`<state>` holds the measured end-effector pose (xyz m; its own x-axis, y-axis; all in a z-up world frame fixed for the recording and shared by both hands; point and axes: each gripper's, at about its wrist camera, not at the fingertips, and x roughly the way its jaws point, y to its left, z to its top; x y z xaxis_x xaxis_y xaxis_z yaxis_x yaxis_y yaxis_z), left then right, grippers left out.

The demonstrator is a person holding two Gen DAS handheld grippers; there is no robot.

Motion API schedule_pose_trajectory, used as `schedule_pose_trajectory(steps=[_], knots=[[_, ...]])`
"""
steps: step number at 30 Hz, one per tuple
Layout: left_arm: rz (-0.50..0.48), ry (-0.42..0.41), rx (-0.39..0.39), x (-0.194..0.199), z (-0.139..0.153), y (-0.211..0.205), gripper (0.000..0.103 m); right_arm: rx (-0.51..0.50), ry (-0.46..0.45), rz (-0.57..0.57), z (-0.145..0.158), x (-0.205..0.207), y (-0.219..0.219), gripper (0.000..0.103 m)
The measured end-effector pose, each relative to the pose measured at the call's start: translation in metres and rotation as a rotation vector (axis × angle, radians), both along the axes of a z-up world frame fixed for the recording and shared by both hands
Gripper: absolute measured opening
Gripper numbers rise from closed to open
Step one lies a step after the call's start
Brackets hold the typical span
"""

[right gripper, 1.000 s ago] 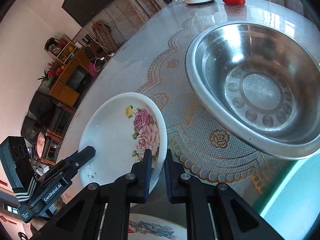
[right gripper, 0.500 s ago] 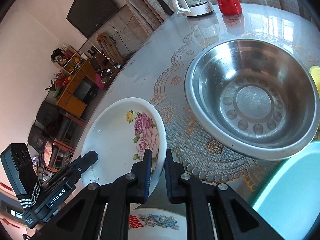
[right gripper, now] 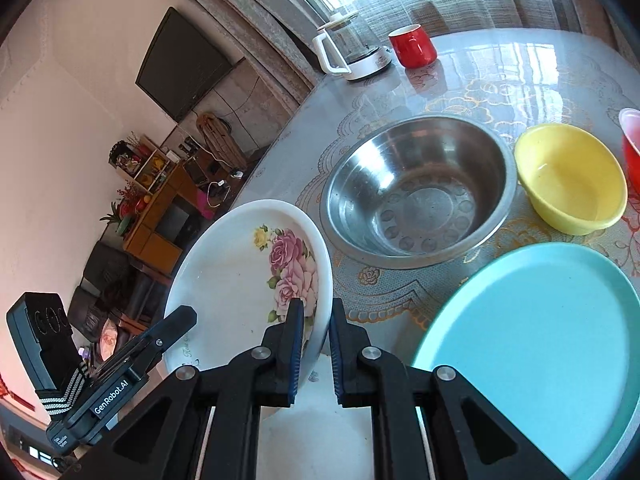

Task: Organize plates and bowls
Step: 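Grasp the rim of the rose-pattern plate with the right gripper and lift, then carry the rose-pattern plate over the teal plastic plate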

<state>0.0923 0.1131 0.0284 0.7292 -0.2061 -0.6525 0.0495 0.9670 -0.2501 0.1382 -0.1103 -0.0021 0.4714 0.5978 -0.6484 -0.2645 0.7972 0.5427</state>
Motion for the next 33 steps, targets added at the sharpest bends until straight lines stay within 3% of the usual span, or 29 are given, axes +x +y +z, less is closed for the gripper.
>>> schedule_pose_trajectory(steps=[6, 15, 33], knots=[[-0.086, 0.022, -0.017, 0.000, 0.003, -0.041, 0.018, 0.023, -0.020, -0.076, 0.008, -0.019, -0.043, 0.012], [-0.210, 0.040, 0.041, 0.005, 0.005, -0.110, 0.018, 0.026, -0.019, -0.193, 0.002, -0.041, -0.112, 0.012], [-0.334, 0.191, 0.176, 0.032, -0.044, -0.188, 0.019, -0.021, 0.090, -0.345, -0.047, -0.052, -0.179, 0.012]])
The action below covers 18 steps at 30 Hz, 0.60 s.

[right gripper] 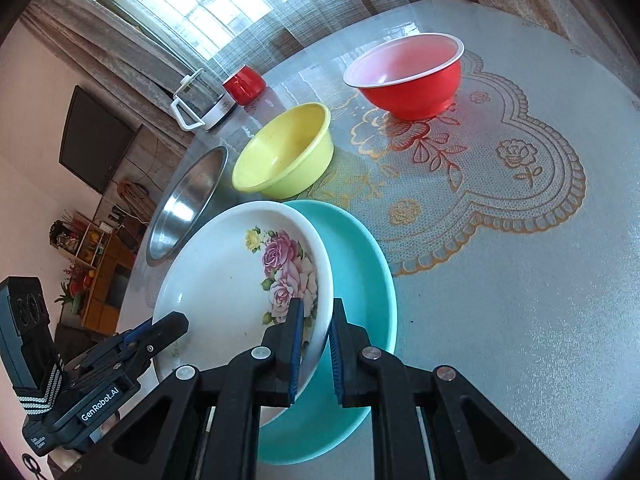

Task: Organize plates and bowls
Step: 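Carry the rose-pattern plate over the teal plastic plate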

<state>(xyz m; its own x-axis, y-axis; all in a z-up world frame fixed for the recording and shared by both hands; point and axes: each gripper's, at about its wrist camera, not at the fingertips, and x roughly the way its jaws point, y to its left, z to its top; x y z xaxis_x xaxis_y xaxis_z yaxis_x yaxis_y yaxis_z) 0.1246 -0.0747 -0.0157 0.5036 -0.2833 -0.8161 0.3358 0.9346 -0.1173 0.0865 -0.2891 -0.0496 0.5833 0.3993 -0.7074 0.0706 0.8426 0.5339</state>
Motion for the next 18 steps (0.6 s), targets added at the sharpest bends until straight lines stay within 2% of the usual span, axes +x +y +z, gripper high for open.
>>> schedule_pose_trajectory(steps=[7, 14, 18], knots=[[-0.013, 0.009, 0.070, -0.001, -0.008, -0.006, 0.020, -0.062, 0.019, 0.027, -0.007, 0.002, 0.007, 0.013], [-0.012, 0.006, 0.053, -0.002, -0.003, 0.000, 0.020, -0.109, 0.012, 0.056, -0.004, 0.001, 0.011, 0.013], [-0.008, -0.022, 0.029, -0.006, 0.008, 0.004, 0.020, -0.128, 0.015, 0.065, -0.003, 0.003, 0.013, 0.013]])
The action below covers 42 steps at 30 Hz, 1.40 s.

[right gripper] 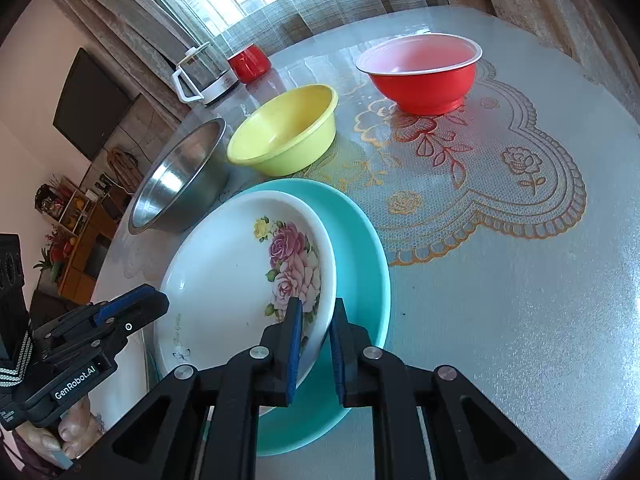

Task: Organize plates and bowls
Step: 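Carry the rose-pattern plate over the teal plastic plate, then lower the rose-pattern plate onto the teal plate and open the right gripper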

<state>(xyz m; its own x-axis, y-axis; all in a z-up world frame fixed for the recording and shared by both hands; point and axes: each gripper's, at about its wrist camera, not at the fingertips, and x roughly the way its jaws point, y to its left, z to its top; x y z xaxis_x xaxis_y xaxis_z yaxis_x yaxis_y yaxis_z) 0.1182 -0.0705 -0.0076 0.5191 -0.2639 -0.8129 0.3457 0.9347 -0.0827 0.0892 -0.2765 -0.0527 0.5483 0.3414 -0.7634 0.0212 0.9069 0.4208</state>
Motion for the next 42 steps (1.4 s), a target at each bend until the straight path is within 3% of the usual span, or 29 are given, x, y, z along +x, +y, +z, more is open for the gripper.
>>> schedule_pose_trajectory(steps=[8, 12, 18, 31, 42], knots=[[0.072, -0.025, -0.055, -0.006, 0.011, 0.025, 0.020, -0.056, -0.008, 0.059, 0.002, -0.006, 0.016, 0.014], [0.105, -0.031, -0.075, -0.010, 0.014, 0.040, 0.020, -0.028, -0.003, 0.037, 0.000, -0.003, 0.013, 0.014], [0.142, -0.032, -0.101, -0.017, 0.014, 0.055, 0.021, -0.077, -0.017, 0.010, 0.002, -0.003, 0.018, 0.013], [0.109, -0.057, -0.074, -0.032, 0.010, 0.043, 0.022, -0.205, -0.062, -0.009, 0.005, -0.004, 0.028, 0.013], [0.081, -0.044, -0.086, -0.039, 0.006, 0.032, 0.023, -0.193, -0.063, -0.020, 0.003, -0.006, 0.028, 0.019]])
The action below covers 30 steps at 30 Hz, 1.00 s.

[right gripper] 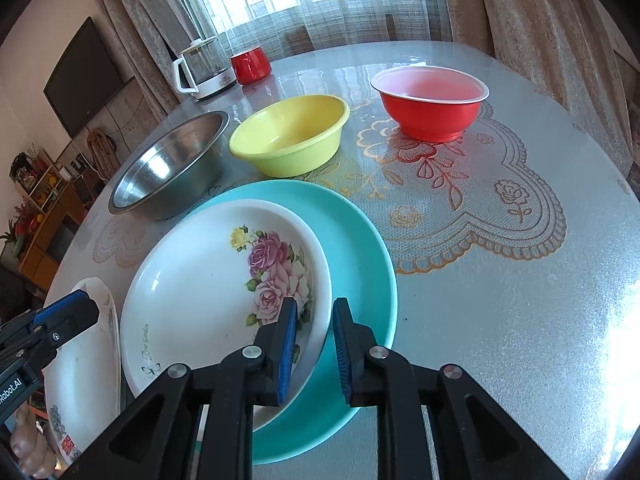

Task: Organize plates and bowls
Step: 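Lower the rose-pattern plate onto the teal plate and open the right gripper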

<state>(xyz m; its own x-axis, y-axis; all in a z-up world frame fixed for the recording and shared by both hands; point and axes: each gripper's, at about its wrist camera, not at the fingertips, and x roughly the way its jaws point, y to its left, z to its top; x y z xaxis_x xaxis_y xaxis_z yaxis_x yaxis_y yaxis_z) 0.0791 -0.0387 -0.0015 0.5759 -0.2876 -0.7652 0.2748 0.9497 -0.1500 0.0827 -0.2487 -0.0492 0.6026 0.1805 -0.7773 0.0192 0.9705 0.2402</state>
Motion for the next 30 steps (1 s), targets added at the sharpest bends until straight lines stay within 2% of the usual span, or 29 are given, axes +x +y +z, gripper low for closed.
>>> schedule_pose_trajectory(steps=[9, 22, 30], knots=[[0.002, 0.014, -0.009, -0.003, -0.005, 0.001, 0.024, -0.047, -0.008, 0.001, 0.001, -0.002, 0.006, 0.025], [0.030, -0.021, 0.009, -0.004, -0.004, 0.007, 0.024, -0.070, -0.019, -0.035, 0.003, -0.009, 0.002, 0.029], [0.045, -0.033, 0.029, -0.006, -0.004, 0.009, 0.026, -0.095, -0.038, 0.007, 0.004, -0.017, 0.007, 0.031]])
